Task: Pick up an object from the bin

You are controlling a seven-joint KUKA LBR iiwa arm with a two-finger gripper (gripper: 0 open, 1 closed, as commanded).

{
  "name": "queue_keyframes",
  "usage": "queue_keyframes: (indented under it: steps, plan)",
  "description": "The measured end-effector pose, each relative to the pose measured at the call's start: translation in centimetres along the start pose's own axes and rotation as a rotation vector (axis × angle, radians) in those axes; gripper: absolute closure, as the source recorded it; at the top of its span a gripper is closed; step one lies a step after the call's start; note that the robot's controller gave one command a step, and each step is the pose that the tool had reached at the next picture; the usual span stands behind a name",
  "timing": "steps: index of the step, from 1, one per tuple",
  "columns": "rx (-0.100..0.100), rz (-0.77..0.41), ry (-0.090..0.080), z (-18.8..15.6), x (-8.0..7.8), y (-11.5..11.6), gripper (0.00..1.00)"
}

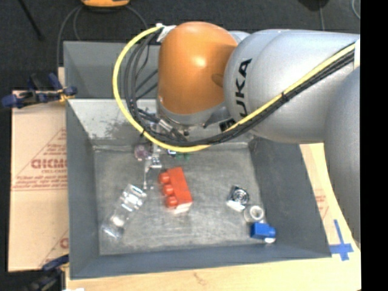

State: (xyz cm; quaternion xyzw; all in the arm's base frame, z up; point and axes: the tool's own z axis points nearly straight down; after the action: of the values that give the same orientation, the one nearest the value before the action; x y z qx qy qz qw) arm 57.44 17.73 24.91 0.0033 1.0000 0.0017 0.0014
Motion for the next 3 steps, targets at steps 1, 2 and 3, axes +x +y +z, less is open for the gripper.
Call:
queue_keyframes:
  steps: [1,2,3]
  plan:
    - [0.004,-0.184,0.003,13.4,9.1,-1.3,0.00]
    - [0.006,-0.356,0.004,15.3,6.7,-13.3,0.00]
    - [0.004,-0.360,-0.005,11.5,4.4,-10.1,0.00]
